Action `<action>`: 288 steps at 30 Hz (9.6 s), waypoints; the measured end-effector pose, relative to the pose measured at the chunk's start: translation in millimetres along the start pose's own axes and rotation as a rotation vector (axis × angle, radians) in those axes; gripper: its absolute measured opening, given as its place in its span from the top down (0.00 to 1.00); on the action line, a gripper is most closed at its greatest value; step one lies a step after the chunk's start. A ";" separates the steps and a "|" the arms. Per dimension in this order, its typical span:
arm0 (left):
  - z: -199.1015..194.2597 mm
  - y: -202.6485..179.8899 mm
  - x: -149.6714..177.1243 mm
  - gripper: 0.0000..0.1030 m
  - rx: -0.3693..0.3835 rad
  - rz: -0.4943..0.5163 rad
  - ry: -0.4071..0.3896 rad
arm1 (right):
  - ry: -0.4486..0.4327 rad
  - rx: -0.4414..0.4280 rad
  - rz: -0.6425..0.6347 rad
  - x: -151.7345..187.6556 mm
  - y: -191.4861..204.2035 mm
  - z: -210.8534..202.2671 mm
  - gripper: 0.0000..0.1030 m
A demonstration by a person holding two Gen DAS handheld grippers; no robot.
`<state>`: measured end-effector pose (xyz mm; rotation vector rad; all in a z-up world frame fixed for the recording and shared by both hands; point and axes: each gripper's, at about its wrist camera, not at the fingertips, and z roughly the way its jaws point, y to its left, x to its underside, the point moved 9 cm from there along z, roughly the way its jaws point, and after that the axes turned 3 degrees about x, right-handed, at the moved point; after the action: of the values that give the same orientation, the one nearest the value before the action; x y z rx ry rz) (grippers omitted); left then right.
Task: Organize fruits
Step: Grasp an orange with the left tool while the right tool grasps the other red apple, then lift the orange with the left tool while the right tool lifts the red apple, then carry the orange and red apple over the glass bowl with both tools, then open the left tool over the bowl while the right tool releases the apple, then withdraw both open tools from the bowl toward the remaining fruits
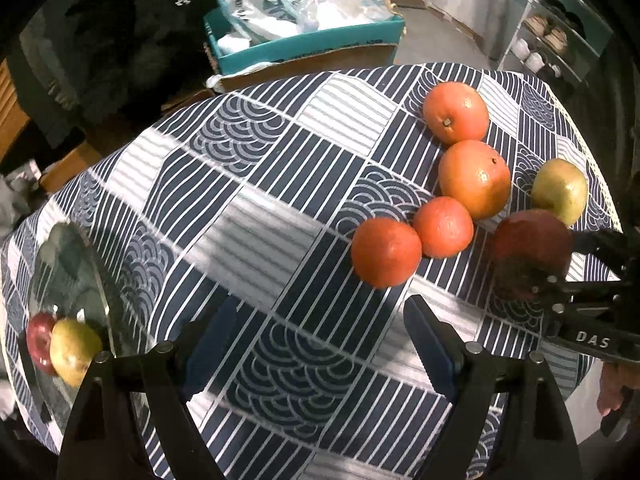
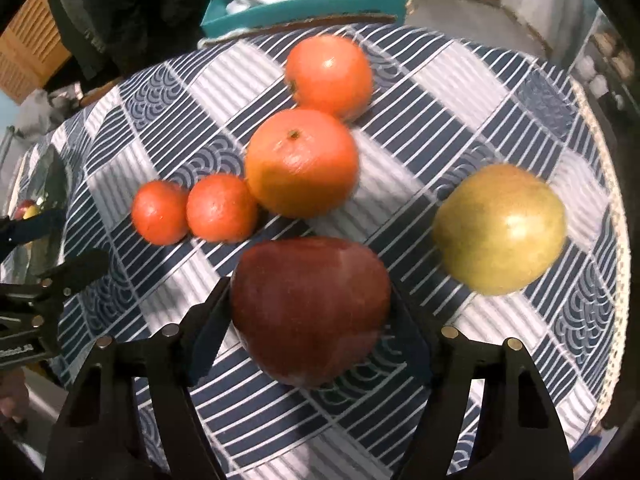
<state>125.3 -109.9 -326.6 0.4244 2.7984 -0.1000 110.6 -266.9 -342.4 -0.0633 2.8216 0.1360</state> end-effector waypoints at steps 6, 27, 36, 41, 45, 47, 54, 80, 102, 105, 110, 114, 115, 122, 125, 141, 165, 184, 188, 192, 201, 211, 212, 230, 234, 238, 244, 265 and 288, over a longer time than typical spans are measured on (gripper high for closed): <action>17.3 -12.8 -12.3 0.16 0.030 0.025 0.013 | -0.050 0.020 -0.008 -13.8 -9.5 -8.9 0.27; 41.1 -32.7 -18.8 0.55 0.168 -0.033 0.028 | -0.057 0.034 -0.018 -11.3 -15.8 -11.3 0.27; 21.9 -31.5 -11.7 0.55 0.134 -0.022 -0.002 | -0.088 0.042 -0.033 -17.8 -8.2 -23.3 0.27; 3.5 -26.3 -11.9 0.56 0.133 -0.046 -0.024 | -0.117 0.042 -0.040 -22.1 -2.6 -35.0 0.27; -13.1 -25.8 -13.3 0.56 0.140 -0.055 -0.049 | -0.142 0.041 -0.048 -26.5 3.2 -45.3 0.27; -21.8 -25.4 -13.1 0.56 0.145 -0.059 -0.063 | -0.155 0.042 -0.054 -28.6 6.3 -50.8 0.27; -52.6 -23.0 -13.9 0.56 0.156 -0.077 -0.108 | -0.203 0.037 -0.072 -34.3 17.9 -76.4 0.27; -168.0 23.5 -6.1 0.56 0.137 -0.120 -0.312 | -0.372 -0.044 -0.143 -52.6 78.2 -173.3 0.27; -215.0 72.6 12.8 0.56 0.092 -0.182 -0.401 | -0.437 -0.168 -0.236 -56.8 148.4 -210.7 0.27; -216.0 76.4 14.7 0.56 0.087 -0.184 -0.402 | -0.437 -0.185 -0.249 -57.3 159.4 -210.5 0.27; -214.0 87.8 19.8 0.56 0.085 -0.204 -0.395 | -0.430 -0.201 -0.260 -60.3 173.2 -207.8 0.27; -214.6 99.4 23.4 0.56 0.083 -0.225 -0.397 | -0.424 -0.210 -0.271 -62.1 186.0 -204.1 0.27; -214.8 103.0 24.2 0.56 0.079 -0.230 -0.398 | -0.422 -0.211 -0.277 -62.8 190.1 -202.9 0.27; -210.8 130.0 33.5 0.56 0.062 -0.279 -0.392 | -0.403 -0.232 -0.301 -66.1 215.1 -193.8 0.27; -207.2 142.3 38.4 0.56 0.050 -0.301 -0.384 | -0.390 -0.241 -0.311 -68.7 227.4 -186.9 0.27; -160.7 222.0 78.1 0.56 -0.034 -0.457 -0.284 | -0.281 -0.253 -0.392 -76.2 294.8 -122.0 0.27; -90.0 270.1 123.9 0.55 -0.093 -0.578 -0.120 | -0.112 -0.191 -0.510 -54.9 341.2 -24.1 0.27; -71.0 272.6 137.3 0.27 -0.151 -0.567 -0.027 | -0.037 -0.200 -0.498 -45.0 340.5 -0.4 0.26; -79.5 273.6 133.0 0.25 -0.178 -0.555 -0.056 | -0.080 -0.212 -0.495 -48.6 343.1 -10.0 0.25; -84.0 271.9 131.5 0.25 -0.165 -0.556 -0.063 | -0.103 -0.226 -0.474 -56.3 342.5 -21.4 0.25; -110.2 259.5 117.5 0.25 -0.155 -0.525 -0.126 | -0.193 -0.233 -0.438 -73.2 334.1 -61.4 0.25; -144.1 237.3 94.7 0.25 -0.111 -0.496 -0.215 | -0.291 -0.196 -0.387 -79.5 303.7 -111.9 0.24; -146.9 234.8 92.6 0.25 -0.110 -0.490 -0.223 | -0.302 -0.194 -0.382 -79.7 300.7 -116.5 0.24; -197.2 176.7 53.4 0.23 -0.062 -0.376 -0.344 | -0.460 -0.074 -0.272 -69.1 211.7 -193.0 0.21; -211.7 165.5 48.7 0.17 -0.063 -0.357 -0.379 | -0.479 -0.067 -0.277 -62.7 199.6 -205.6 0.20; -226.0 154.7 44.8 0.16 -0.065 -0.342 -0.420 | -0.501 -0.057 -0.282 -57.6 187.5 -219.0 0.17; -239.4 135.3 35.8 0.15 -0.052 -0.303 -0.448 | -0.521 -0.041 -0.263 -52.6 165.7 -234.6 0.14; -218.6 64.6 11.8 0.15 -0.002 -0.197 -0.392 | -0.542 0.105 -0.139 -50.0 54.6 -252.8 0.14; -167.8 5.6 -10.2 0.15 0.008 -0.100 -0.316 | -0.406 0.189 -0.013 -40.9 -35.7 -194.2 0.13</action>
<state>87.4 -88.2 -164.1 0.2456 2.5068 -0.1833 91.7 -320.8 -149.0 -0.0094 2.4144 -0.1106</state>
